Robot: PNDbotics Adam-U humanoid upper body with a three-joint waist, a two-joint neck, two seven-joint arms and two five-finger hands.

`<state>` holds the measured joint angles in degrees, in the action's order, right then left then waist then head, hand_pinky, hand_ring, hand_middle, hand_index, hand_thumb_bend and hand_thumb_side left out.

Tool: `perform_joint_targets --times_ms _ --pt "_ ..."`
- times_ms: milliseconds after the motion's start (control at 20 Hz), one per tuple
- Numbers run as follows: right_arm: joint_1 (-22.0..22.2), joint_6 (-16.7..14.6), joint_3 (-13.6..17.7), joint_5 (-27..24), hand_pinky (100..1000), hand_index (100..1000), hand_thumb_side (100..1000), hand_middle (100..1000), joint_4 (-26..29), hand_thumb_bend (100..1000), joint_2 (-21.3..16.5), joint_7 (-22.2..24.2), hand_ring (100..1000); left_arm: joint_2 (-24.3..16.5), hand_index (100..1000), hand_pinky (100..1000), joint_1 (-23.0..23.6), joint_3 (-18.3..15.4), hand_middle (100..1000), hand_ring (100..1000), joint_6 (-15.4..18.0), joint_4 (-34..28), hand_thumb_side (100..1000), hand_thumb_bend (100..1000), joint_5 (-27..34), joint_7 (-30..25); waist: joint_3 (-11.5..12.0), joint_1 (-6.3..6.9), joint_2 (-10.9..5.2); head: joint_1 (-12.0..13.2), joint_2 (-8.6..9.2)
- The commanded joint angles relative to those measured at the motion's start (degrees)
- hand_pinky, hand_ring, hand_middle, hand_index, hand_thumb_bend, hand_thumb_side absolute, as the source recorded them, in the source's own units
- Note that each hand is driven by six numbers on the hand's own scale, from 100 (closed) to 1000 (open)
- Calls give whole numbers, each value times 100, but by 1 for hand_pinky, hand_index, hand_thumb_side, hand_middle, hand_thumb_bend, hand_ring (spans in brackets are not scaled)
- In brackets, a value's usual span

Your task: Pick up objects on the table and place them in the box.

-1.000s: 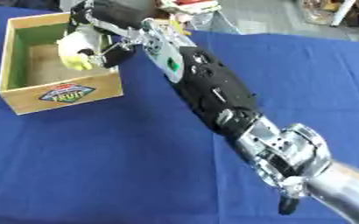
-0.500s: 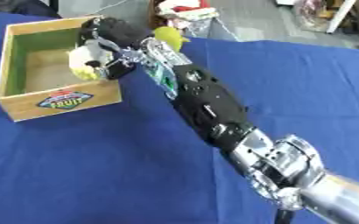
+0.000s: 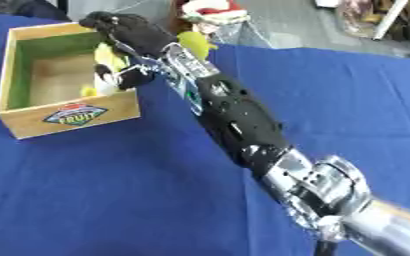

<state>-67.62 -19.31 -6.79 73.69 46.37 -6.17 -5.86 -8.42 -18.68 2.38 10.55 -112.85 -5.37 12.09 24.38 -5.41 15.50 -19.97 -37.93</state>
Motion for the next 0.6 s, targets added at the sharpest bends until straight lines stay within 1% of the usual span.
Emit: perform_joint_targets --times_ms 50,100,150,250,400,600 --pt "-188 36 -15 -136 806 988 391 925 218 123 -66 -27 839 -21 747 490 -67 11 556 574 10 -92 327 445 -10 -15 -17 47 -109 27 77" --pt "-195 19 -14 -237 806 988 391 925 235 123 -86 5 839 -23 747 490 -65 9 556 574 11 -90 327 445 -11 -15 -29 48 -108 36 80" --pt "-204 26 12 -354 804 983 402 913 237 100 -121 50 834 -26 747 489 -59 4 555 573 7 -82 327 445 -16 -14 -48 47 -108 49 77" --pt "-234 87 85 -634 805 979 406 907 230 100 -214 157 832 -31 747 489 -54 -6 555 573 6 -71 328 447 -33 -12 -81 45 -106 67 82" --pt "-289 266 219 -1008 804 971 408 897 210 100 -388 277 829 -38 747 488 -43 -16 554 573 0 -50 329 449 -45 -10 -129 38 -99 102 95" --pt "-351 551 418 -1334 797 960 396 874 185 100 -643 283 817 -49 747 487 -29 -32 553 572 -8 -17 331 451 -59 -29 -179 37 -90 134 106"
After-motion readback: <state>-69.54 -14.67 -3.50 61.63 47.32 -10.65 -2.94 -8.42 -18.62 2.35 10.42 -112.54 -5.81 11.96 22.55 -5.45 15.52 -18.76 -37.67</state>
